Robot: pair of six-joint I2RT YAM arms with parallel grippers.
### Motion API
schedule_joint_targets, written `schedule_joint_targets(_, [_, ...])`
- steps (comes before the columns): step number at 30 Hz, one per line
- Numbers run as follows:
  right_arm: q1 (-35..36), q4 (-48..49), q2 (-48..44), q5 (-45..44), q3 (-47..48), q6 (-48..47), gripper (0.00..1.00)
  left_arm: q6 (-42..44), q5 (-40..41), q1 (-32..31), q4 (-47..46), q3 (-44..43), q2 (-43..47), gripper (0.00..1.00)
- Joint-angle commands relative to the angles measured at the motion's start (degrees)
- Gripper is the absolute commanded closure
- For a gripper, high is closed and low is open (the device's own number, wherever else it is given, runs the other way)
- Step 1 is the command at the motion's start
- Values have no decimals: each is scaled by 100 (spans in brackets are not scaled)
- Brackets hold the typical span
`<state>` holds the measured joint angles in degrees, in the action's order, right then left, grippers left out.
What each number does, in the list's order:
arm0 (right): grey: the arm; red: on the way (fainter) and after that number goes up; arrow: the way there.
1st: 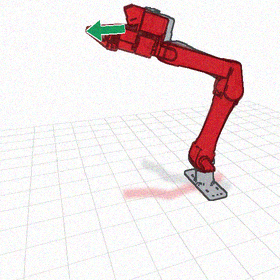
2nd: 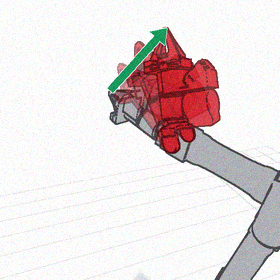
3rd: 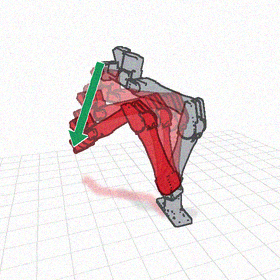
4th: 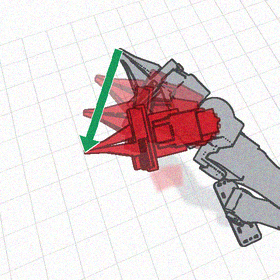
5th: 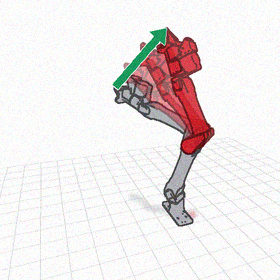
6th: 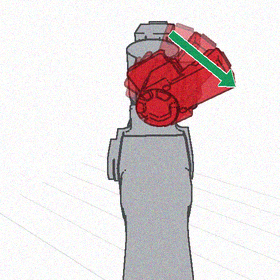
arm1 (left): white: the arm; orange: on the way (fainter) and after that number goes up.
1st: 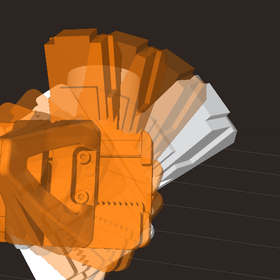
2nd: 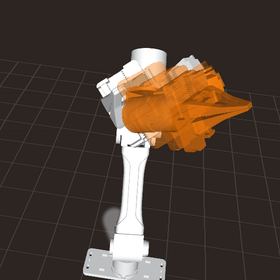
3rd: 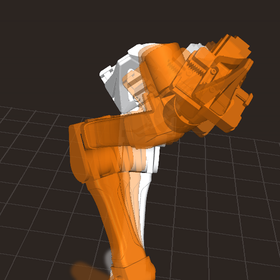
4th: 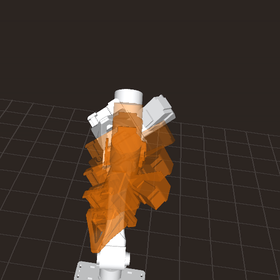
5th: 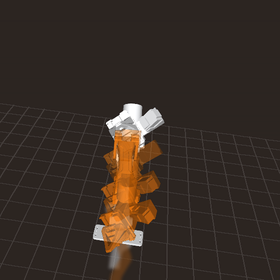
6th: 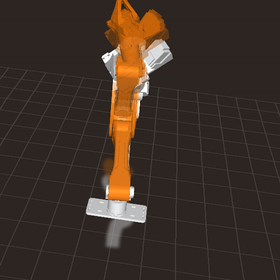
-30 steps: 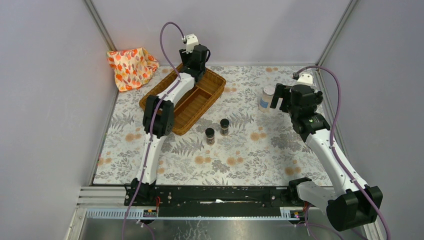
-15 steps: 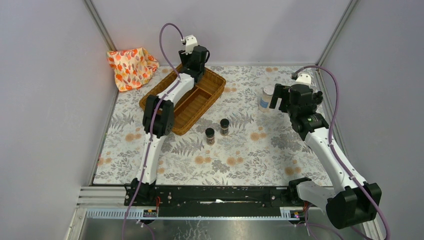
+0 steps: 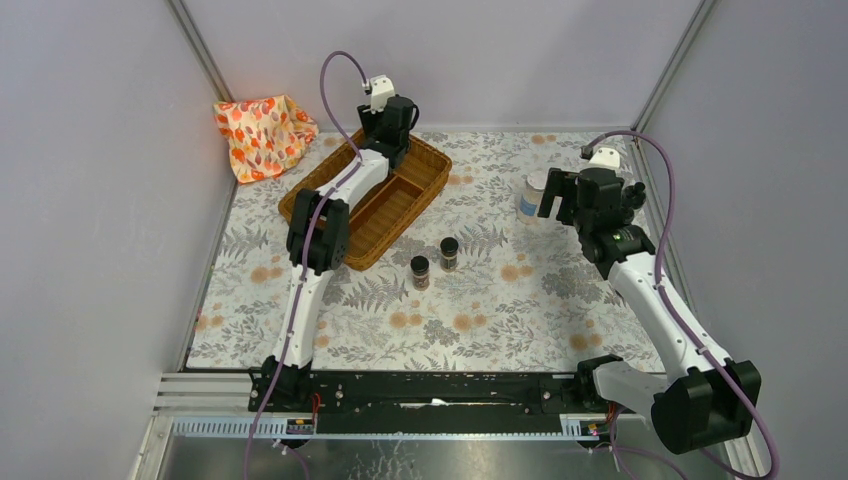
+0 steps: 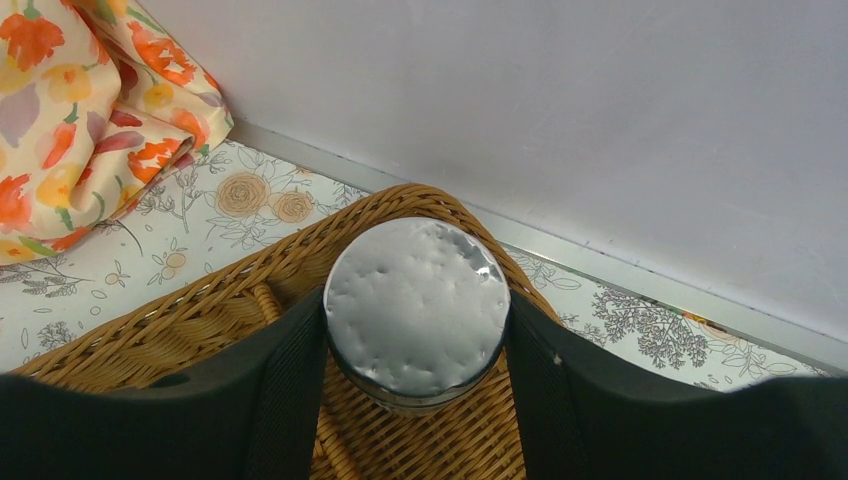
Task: Organize the condiment bottles
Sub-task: Place the bottle in the storage box.
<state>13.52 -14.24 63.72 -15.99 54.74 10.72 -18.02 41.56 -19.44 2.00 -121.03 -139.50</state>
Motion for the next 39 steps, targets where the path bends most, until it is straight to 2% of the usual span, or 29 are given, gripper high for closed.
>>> schedule_joint_targets(1, [69,237,34,-83,41,-61,0,-95,83,50,-463,-14,-122,57])
schedule_joint_targets(3, [64,240,41,-86,38,-61,0,-132,75,53,-444,-9,-129,40])
schedule_joint_targets(5, [65,253,44,-87,45,-68,0,-145,26,52,-433,-8,-129,29])
schedule_joint_targets(11, [69,246,35,-95,54,-81,0,-214,10,46,-396,-8,-97,11])
schedule_joint_targets(24, [63,153,-102,-55,58,-83,0,-228,10,-3,-384,158,212,2])
schedule_joint_targets(39, [63,-73,-91,41,187,59,0,-146,-60,-142,-385,525,909,1])
